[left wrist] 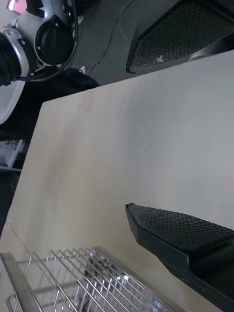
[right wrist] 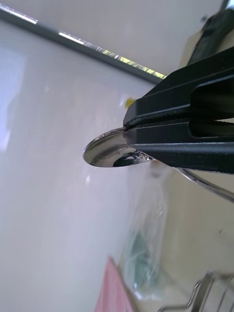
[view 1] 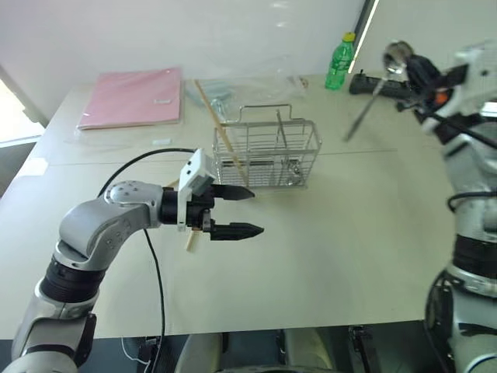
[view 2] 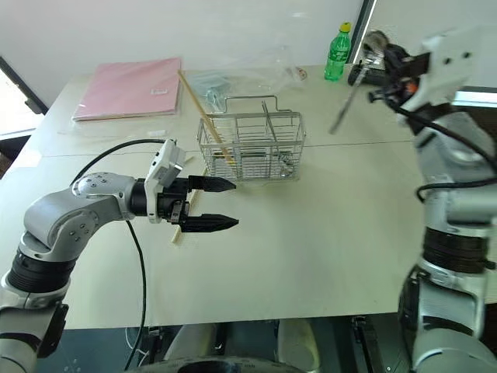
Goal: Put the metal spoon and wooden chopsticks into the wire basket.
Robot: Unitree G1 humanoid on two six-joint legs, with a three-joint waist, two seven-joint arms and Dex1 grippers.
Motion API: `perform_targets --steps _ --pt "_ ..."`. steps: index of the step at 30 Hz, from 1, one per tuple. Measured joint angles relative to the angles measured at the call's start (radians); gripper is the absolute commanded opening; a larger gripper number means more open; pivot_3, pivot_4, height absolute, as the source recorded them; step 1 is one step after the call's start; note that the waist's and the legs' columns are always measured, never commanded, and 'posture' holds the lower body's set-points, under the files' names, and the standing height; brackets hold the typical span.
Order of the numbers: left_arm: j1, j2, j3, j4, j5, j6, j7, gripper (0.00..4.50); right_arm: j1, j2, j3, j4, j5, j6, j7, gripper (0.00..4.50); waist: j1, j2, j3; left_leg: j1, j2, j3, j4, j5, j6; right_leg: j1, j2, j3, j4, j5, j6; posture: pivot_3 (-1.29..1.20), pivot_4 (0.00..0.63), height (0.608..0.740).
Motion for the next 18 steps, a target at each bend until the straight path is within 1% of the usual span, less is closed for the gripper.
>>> perform_targets --steps 3,6,8,12,18 --pt "-0.014 -0.001 0.017 0.018 0.008 -0.007 0.015 4.5 -0.061 0.041 0.051 0.0 -0.031 -0.043 -0.012 0.02 0.001 0.0 0.0 0.0 0.0 -0.001 0.0 0.0 0.0 0.0 0.0 0.0 0.0 0.0 0.0 0.0 0.15 0.728" --pt "-0.057 -0.034 0.079 0.054 0.008 -0.007 0.08 4.5 -0.105 0.073 0.073 0.0 -0.051 -0.07 -0.018 0.02 0.001 -0.001 0.0 0.0 -0.001 -0.001 0.0 0.0 0.0 0.0 0.0 0.0 0.0 0.001 0.001 0.0 0.15 0.728" --pt "-0.094 -0.062 0.115 0.074 0.012 -0.017 0.135 4.5 -0.111 0.088 0.089 0.0 -0.06 -0.087 -0.015 0.02 0.0 -0.001 0.0 0.0 -0.001 -0.001 -0.001 0.0 0.0 0.0 0.0 0.0 0.0 0.002 0.003 0.0 0.15 0.728" --pt "-0.113 -0.092 0.149 0.103 0.032 -0.03 0.216 4.5 -0.111 0.111 0.113 0.003 -0.072 -0.093 -0.004 0.02 -0.004 -0.001 0.0 0.001 0.0 -0.001 -0.001 0.0 -0.001 -0.001 0.0 0.0 0.001 0.002 0.004 0.0 0.15 0.728" --pt "-0.114 -0.094 0.153 0.114 0.048 -0.044 0.251 4.5 -0.093 0.152 0.134 0.002 -0.074 -0.09 0.016 0.02 -0.004 -0.001 0.0 0.001 0.0 -0.001 -0.002 0.001 -0.001 -0.001 0.0 0.0 0.002 0.002 0.004 0.0 0.15 0.728"
